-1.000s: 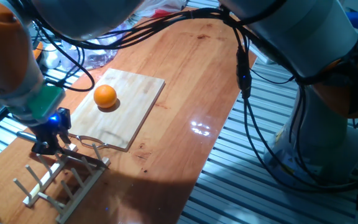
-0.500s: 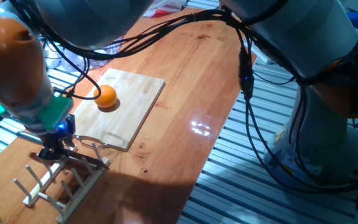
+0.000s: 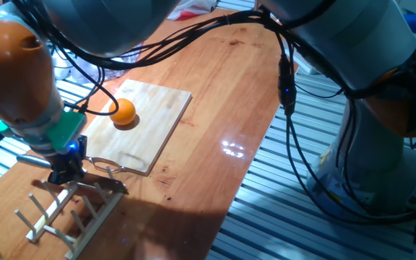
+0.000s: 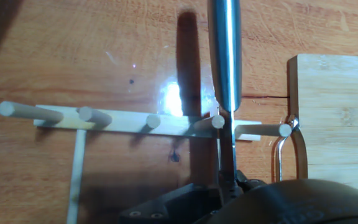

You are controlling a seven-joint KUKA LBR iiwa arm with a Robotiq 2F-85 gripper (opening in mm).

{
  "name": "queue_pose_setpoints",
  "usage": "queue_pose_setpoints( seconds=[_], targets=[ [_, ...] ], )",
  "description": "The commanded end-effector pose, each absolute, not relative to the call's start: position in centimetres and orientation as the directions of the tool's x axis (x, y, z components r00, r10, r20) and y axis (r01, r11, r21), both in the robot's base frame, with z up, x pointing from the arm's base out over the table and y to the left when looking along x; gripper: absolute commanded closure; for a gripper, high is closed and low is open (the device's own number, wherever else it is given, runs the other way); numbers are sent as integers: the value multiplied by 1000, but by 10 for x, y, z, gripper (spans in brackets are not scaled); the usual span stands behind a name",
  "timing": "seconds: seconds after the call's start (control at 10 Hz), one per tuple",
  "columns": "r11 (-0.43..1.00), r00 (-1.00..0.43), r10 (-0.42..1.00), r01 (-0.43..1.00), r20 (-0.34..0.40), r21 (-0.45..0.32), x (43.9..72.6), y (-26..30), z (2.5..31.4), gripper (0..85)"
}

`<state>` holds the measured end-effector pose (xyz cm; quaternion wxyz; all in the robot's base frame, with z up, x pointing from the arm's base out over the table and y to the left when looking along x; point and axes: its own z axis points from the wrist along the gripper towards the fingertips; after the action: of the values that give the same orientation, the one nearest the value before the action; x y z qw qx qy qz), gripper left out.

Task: Chop the orange

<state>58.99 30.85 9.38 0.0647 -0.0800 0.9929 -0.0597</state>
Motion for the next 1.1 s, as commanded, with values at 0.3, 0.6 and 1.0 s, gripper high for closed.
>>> queue_pose_setpoints(
  seconds=[0.3, 0.6, 1.0],
  targets=[
    [986, -983, -154, -146, -103, -80, 593, 313, 102, 850],
    [991, -989, -131, -129, -66, -45, 601, 322, 137, 850],
    [992, -991, -122, -120, -52, -46, 598, 326, 183, 850]
  ],
)
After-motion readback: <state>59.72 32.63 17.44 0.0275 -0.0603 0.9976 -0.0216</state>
